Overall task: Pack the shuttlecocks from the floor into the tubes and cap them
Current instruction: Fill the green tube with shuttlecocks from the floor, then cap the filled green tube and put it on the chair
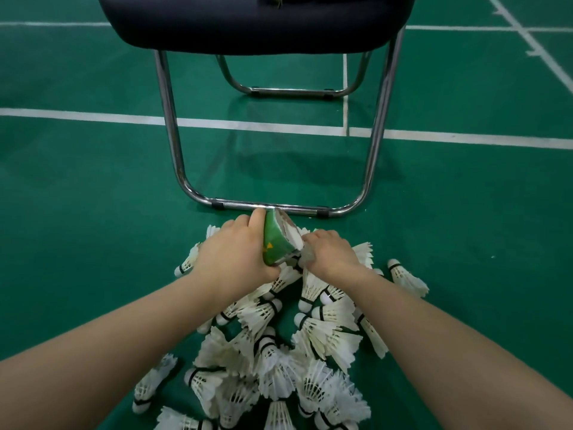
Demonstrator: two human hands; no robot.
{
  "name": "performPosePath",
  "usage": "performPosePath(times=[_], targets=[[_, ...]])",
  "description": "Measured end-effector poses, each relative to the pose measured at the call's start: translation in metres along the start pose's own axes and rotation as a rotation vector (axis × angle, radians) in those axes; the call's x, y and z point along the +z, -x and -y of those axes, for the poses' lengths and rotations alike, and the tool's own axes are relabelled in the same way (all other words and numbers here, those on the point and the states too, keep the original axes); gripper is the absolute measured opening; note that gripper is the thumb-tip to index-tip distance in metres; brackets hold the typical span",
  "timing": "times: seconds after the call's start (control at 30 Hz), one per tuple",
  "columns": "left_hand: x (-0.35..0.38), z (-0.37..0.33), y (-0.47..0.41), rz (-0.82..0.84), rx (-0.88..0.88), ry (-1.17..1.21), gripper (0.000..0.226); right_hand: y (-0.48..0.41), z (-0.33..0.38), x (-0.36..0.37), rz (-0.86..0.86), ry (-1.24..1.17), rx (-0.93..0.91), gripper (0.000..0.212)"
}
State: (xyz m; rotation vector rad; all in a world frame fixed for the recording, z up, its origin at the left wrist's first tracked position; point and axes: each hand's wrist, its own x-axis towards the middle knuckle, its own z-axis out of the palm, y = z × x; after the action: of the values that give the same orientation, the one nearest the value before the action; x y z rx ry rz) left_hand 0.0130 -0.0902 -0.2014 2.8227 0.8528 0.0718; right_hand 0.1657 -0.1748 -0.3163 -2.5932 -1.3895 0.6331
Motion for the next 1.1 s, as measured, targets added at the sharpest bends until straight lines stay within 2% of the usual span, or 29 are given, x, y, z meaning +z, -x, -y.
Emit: performPosePath(times=[0.13, 0.27, 0.33, 0.4, 0.53, 0.67, 0.7, 0.83, 0.93, 1.03, 1.1], targets=[[0.001, 0.003, 0.002, -0.003, -0.004, 0.001, 0.079, 0.016, 0.002, -0.022, -0.243, -0.435, 0.095, 0.057], [-0.002, 0.005, 0.005, -0.005, -0.012, -0.008, 0.082, 0.048, 0.012, -0.059, -0.468, -1.003, 0.196, 0.043], [-0.003, 0.003, 0.006, -0.002, -0.005, -0.012, 0.081, 0.063, 0.019, -0.071, -0.512, -1.165, 0.157, 0.034], [-0.004, -0.002, 0.008, -0.003, 0.006, -0.002, 0.078, 0.074, 0.030, -0.076, -0.464, -1.224, 0.096, 0.031], [-0.004, -0.016, 0.013, -0.024, 0.023, 0.020, 0.075, 0.090, 0.052, -0.073, -0.293, -1.160, -0.011, 0.037], [-0.005, -0.023, 0.019, -0.035, 0.012, 0.061, 0.070, 0.100, 0.058, -0.075, -0.157, -0.979, -0.110, 0.053], [-0.005, -0.024, 0.019, -0.042, 0.013, 0.071, 0.069, 0.103, 0.058, -0.076, -0.160, -0.911, -0.134, 0.055], [-0.009, -0.025, 0.020, -0.056, 0.006, 0.081, 0.075, 0.114, 0.053, -0.079, -0.360, -0.711, -0.186, 0.054], [-0.014, -0.028, 0.020, -0.052, 0.026, 0.084, 0.074, 0.115, 0.054, -0.084, -0.235, -0.610, -0.197, 0.057], [-0.022, -0.028, 0.021, -0.068, 0.055, 0.079, 0.071, 0.115, 0.059, -0.093, -0.134, -0.548, -0.208, 0.052], [-0.030, -0.026, 0.022, -0.089, 0.069, 0.050, 0.075, 0.115, 0.064, -0.102, -0.075, -0.564, -0.207, 0.035]])
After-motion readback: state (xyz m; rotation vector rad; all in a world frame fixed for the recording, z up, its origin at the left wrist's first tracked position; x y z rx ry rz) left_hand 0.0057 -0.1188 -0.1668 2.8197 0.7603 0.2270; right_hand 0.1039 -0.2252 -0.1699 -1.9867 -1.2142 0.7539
